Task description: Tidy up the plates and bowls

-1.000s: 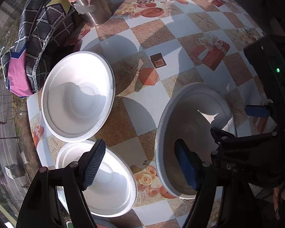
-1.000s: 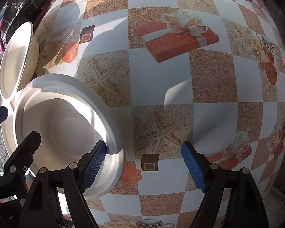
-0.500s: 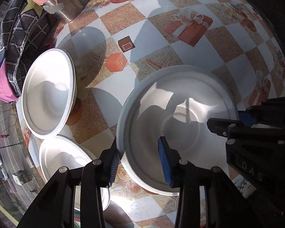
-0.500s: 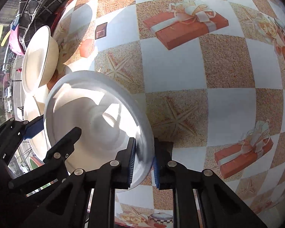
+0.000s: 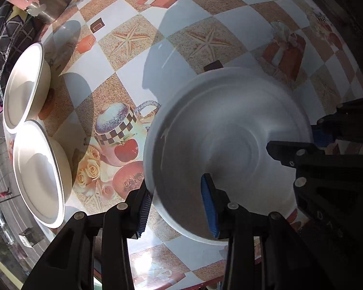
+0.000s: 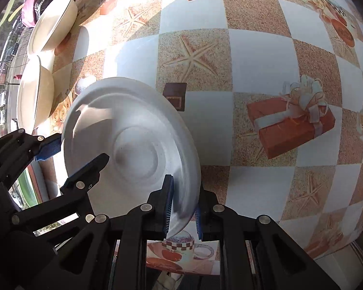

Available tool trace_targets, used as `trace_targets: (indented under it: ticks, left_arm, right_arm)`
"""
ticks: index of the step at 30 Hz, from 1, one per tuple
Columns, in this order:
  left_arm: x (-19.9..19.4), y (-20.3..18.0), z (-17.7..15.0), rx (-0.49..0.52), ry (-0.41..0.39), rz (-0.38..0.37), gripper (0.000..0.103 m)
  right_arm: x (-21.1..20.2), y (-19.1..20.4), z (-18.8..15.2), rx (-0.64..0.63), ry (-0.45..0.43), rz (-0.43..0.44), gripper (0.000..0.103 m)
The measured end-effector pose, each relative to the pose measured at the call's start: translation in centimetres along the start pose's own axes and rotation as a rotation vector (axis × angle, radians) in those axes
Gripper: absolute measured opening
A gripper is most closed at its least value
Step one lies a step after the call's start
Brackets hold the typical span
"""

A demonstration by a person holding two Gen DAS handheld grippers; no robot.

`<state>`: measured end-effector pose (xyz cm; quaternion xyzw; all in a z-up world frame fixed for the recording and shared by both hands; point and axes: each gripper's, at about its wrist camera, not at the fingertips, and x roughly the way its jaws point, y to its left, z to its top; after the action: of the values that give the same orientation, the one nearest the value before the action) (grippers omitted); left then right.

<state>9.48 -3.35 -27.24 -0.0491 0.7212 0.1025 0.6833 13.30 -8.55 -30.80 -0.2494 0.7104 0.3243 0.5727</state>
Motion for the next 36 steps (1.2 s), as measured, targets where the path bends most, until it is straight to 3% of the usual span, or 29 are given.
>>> trace_targets:
  ticks: [13, 15, 17, 18, 19, 21, 30, 36]
  left_arm:
    - [-0.5, -6.4, -4.8, 0.041, 0.019, -0.061, 0.045]
    - [-0.9, -6.8, -5.5, 0.035, 0.014, -0.078, 0.05]
    - [-1.3, -6.4, -5.9, 0.012, 0.002, -0.084, 0.062]
    - [-1.6, -5.5, -6.0, -0.003, -0.01, -0.079, 0.073]
    - [-2.1, -4.0, -6.8, -0.022, -0.024, -0.077, 0.078]
    - [-2.6, -2.7, -7.6, -0.063, -0.034, -0.089, 0.078]
    - [-3.8, 2.9, -12.2, -0.291, -0.032, -0.153, 0.08]
    - [-4.2, 5.6, -13.8, -0.376, -0.058, -0.172, 0.08]
  right_arm:
    - [0.9, -1.9, -4.4, 0.006, 0.029, -0.04, 0.018]
    - [1.1, -1.9, -5.8, 0.02, 0.025, -0.039, 0.018]
    - [1.4, -2.6, -6.2, 0.039, 0.024, -0.03, 0.018]
    - [1.2, -2.9, -6.1, 0.05, 0.019, -0.033, 0.025]
    - [0.7, -3.3, -5.9, 0.064, 0.007, -0.042, 0.051]
    - [-0.4, -4.2, -6.0, 0.095, -0.046, -0.051, 0.084]
    - [-4.2, -7.7, -5.3, 0.285, -0.09, -0.031, 0.084]
    - [-6.5, -7.9, -5.6, 0.3, -0.104, -0.034, 0.084]
